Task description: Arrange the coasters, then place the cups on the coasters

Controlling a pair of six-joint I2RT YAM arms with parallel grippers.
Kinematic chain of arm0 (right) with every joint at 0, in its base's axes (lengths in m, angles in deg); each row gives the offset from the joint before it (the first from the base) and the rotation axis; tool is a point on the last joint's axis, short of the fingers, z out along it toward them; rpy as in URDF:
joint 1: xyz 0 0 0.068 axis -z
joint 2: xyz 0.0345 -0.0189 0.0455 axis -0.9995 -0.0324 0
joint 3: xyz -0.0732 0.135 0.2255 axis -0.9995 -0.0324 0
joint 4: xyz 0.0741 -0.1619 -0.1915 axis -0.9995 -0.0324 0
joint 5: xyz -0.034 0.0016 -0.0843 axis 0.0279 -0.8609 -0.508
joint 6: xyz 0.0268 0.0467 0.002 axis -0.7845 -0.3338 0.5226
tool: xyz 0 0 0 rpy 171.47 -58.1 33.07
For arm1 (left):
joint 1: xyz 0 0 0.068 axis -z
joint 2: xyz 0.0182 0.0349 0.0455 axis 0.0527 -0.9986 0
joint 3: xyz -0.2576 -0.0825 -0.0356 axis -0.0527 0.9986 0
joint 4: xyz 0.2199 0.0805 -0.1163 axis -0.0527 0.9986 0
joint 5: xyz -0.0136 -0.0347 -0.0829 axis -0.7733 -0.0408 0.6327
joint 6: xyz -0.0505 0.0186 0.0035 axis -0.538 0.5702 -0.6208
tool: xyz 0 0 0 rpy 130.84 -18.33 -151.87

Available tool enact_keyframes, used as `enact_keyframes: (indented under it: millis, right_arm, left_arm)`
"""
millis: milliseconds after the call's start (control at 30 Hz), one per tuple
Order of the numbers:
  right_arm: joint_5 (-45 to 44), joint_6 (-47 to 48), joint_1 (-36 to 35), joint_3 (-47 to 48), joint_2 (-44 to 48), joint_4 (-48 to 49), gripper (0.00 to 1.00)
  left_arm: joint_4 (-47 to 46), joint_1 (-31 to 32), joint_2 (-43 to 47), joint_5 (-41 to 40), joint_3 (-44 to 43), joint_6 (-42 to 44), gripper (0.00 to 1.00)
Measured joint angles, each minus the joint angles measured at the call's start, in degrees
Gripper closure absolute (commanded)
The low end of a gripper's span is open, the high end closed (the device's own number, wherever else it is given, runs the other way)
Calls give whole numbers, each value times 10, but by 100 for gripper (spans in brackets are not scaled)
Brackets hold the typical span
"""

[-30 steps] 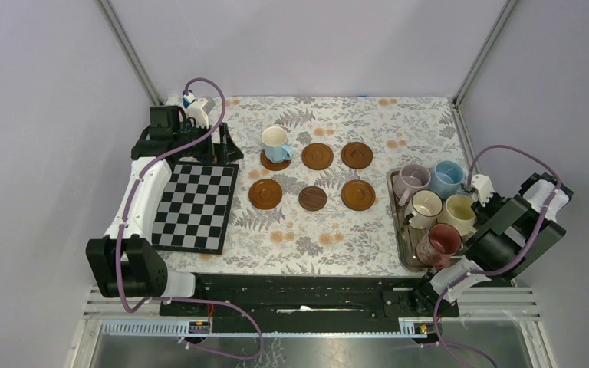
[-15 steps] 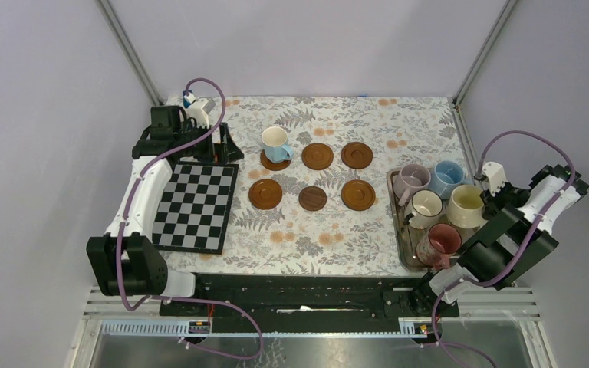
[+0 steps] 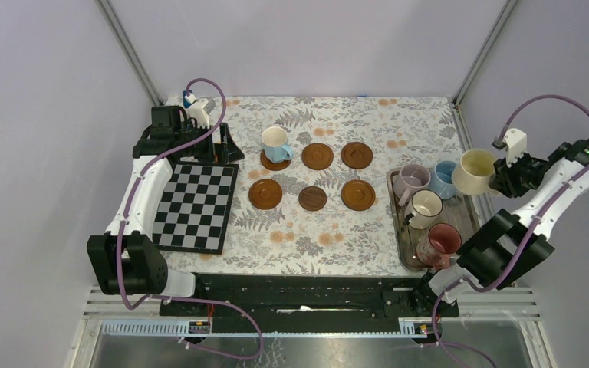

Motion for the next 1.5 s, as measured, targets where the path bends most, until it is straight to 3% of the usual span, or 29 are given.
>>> enact_keyframes:
  millis: [267, 600, 833, 1167, 1500]
  right_arm:
    - [33, -166, -121, 25, 5, 63, 100]
    - [26, -421, -317, 20, 33, 242, 100]
    - [-47, -568, -452, -16, 31, 365, 100]
    - [-140, -692, -613, -42, -46, 492, 100]
    - [-201, -756, -686, -46, -163, 581, 100]
  left_arm:
    - [0, 0, 0, 0, 0, 0, 1]
    - [0, 0, 0, -1, 0, 0, 1]
    - [-2, 0, 0, -2, 0, 0, 1]
    - [-4, 0, 0, -10, 0, -4, 1]
    - [-4, 0, 0, -17, 0, -4, 1]
